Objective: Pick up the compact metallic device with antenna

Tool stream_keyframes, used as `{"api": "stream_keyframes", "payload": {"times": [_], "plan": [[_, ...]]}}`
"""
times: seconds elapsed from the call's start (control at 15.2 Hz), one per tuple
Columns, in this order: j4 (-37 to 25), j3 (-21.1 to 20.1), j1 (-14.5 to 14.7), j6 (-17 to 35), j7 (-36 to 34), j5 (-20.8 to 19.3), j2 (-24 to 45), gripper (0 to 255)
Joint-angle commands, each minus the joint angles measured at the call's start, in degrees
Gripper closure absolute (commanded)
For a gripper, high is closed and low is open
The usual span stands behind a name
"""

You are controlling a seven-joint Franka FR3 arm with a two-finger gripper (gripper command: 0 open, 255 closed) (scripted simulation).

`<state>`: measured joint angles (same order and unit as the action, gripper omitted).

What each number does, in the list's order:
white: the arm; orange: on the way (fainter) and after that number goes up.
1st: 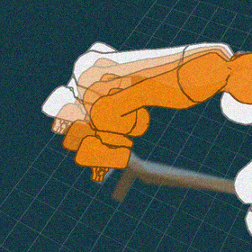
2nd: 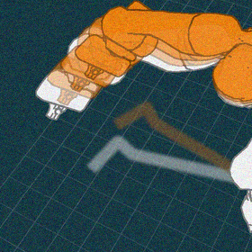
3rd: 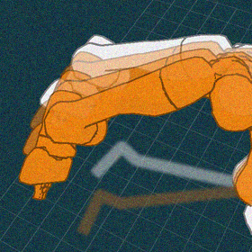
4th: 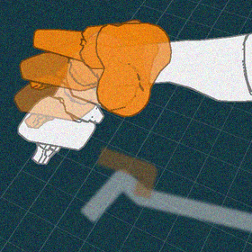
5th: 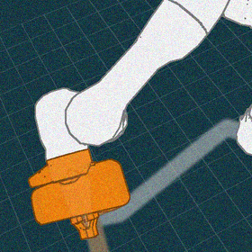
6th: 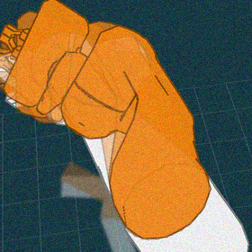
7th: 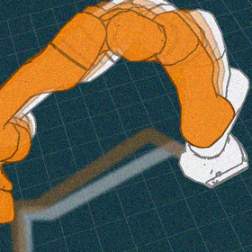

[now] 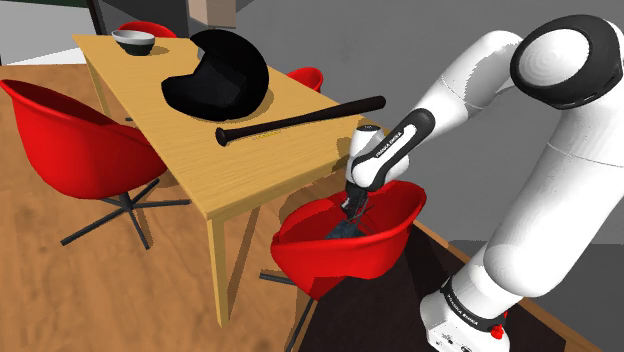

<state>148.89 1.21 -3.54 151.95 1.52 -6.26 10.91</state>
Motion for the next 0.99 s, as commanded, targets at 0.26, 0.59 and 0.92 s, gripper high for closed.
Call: {"api": "stream_keyframes", "payload": {"times": [0.26,0.59,0.92], "plan": [[0.29,-0.18,-0.09,-4.9,0.7,0.63,-5.18,255],[0.21,-0.29,-0.07,-9.21,1.19,1.1,-9.43,255],[-0.02,-0.32,-0.04,-11.98,1.47,1.35,-11.96,255]]}}
